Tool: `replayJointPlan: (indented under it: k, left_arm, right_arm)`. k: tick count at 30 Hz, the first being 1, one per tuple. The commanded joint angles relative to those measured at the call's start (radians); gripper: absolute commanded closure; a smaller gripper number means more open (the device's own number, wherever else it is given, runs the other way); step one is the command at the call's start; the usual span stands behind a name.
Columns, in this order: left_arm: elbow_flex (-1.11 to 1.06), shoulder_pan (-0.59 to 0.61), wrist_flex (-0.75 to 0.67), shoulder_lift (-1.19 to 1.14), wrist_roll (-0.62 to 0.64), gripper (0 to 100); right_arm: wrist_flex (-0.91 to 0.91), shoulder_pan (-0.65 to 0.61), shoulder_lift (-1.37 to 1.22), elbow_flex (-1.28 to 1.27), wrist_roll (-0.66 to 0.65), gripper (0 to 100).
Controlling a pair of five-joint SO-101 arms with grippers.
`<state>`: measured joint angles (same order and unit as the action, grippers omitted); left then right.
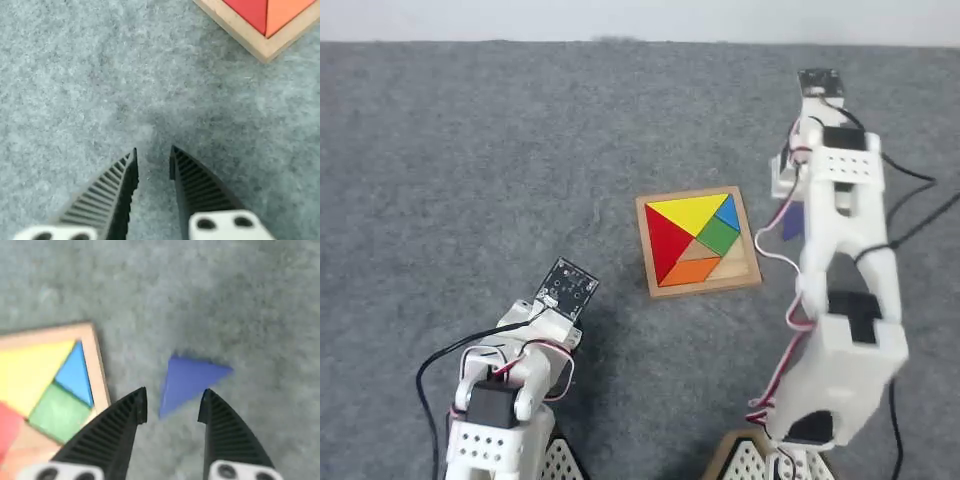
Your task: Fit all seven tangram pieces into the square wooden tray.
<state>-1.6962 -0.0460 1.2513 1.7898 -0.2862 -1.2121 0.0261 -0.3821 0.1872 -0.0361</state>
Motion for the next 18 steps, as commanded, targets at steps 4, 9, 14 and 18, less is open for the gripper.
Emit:
replayJointPlan:
  k: [4, 9, 14, 18]
  left_arm:
    - [0.013, 0.008, 0.005, 0.012, -0.011, 90]
    - [0.013, 0.008, 0.005, 0.012, -0.011, 90]
    - [0.013, 0.008, 0.005, 0.012, -0.011, 90]
    - [0.013, 0.008, 0.005, 0.012, -0.011, 90]
  right_arm:
    - [-0.062, -0.013, -0.252, 0.315, 0.259, 81.8]
    - [-0.22, 0.002, -0.403, 0.482, 0.44, 81.8]
    - [-0.367, 0.051, -0.493, 0.554, 0.451, 81.9]
    - [-0.404, 0.097, -0.492, 0.559, 0.423, 84.5]
